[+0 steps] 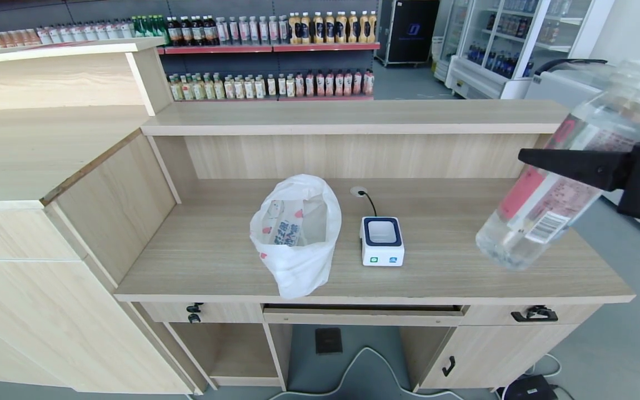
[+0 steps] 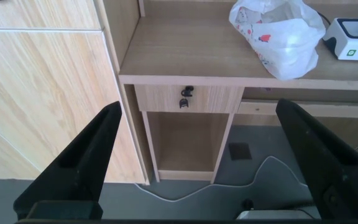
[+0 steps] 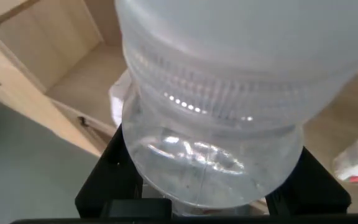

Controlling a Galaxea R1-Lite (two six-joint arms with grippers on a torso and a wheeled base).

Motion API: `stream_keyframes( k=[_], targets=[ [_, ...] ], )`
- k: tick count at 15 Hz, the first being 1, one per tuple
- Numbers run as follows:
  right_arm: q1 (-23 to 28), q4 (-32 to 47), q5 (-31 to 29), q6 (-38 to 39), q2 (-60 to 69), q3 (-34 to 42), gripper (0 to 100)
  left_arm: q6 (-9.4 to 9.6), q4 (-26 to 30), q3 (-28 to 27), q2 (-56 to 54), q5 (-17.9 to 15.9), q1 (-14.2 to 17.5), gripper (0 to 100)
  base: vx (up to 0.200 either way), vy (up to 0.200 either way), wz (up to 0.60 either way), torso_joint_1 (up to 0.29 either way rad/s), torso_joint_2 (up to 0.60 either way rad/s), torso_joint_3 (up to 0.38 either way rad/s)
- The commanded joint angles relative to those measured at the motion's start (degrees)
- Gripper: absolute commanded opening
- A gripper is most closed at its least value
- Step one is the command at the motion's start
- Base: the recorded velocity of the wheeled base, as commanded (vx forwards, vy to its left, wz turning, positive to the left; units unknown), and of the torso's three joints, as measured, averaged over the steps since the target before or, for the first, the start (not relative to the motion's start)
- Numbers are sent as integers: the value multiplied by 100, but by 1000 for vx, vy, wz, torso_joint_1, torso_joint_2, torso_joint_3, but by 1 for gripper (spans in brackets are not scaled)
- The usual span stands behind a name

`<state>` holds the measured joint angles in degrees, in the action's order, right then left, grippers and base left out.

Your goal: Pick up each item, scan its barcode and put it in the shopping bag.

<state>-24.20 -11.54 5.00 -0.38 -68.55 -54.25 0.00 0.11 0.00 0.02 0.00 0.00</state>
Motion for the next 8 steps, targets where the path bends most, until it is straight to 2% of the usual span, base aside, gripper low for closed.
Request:
stream_keyframes(
  k=[1,2,4,5,7,8],
  targets=[
    [1207,-1790,-368,-1377,-1020,1083,0,0,-2,0,-2,0,0,100,0,0,0,0,0,0],
    [1409,-2458,-386,-1729,-1196,1382,0,0,-2,0,-2,0,0,100,0,0,0,0,0,0],
    [1761,-4567,-403,-2898,-1820,2164,0,0,-2,0,-2,0,0,100,0,0,0,0,0,0],
    [1910,-5323,-394,-3399,-2119,2270,0,0,-2,0,-2,0,0,100,0,0,0,0,0,0],
    [1998,-6510,-386,-3882,-2804,2278,0,0,7,0,-2,0,0,100,0,0,0,0,0,0],
    [1998,-6791,-368,-3961,-2998,2270,0,0,-2,0,-2,0,0,100,0,0,0,0,0,0]
  ],
)
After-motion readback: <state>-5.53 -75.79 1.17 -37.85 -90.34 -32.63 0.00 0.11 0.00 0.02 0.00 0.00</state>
